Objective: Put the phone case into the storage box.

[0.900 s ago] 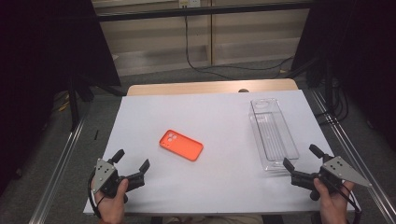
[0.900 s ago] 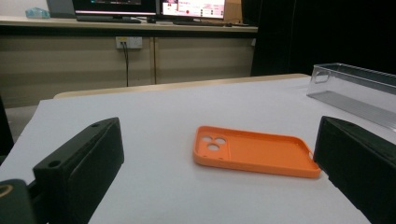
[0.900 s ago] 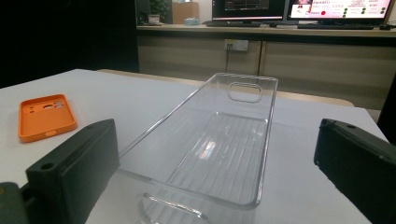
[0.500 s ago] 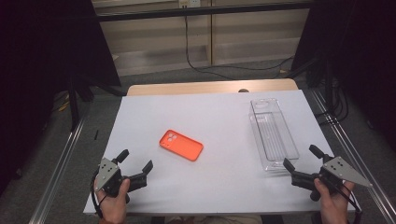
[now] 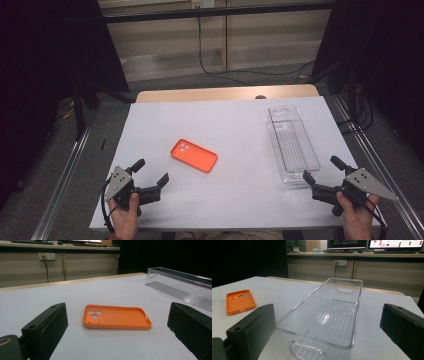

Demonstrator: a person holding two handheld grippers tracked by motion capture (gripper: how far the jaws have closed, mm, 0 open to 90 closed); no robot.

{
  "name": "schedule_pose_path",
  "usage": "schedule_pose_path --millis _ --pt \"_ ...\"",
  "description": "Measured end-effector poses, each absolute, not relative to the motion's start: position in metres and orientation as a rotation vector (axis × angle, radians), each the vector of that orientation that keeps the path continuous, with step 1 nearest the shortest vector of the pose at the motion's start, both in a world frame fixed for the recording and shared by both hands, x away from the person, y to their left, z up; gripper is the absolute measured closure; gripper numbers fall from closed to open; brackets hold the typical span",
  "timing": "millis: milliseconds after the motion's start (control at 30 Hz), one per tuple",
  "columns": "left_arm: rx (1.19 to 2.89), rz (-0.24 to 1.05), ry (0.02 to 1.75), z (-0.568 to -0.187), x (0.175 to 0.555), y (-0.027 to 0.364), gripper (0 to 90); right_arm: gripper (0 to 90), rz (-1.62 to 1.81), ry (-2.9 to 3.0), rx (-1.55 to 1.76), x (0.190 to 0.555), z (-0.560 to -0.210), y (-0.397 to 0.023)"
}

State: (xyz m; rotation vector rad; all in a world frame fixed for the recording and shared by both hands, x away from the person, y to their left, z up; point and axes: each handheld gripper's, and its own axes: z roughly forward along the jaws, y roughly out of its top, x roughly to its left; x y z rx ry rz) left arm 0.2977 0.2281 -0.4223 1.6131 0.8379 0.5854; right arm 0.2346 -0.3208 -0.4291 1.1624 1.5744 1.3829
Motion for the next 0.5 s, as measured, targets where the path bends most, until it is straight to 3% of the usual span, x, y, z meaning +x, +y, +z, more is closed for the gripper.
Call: schedule_pose_path --millis 500 --pt "1.598 0.537 0.806 -0.419 0.313 0.210 1.6 0.0 1.395 1.582 1.154 0.234 -0.429 -0.320"
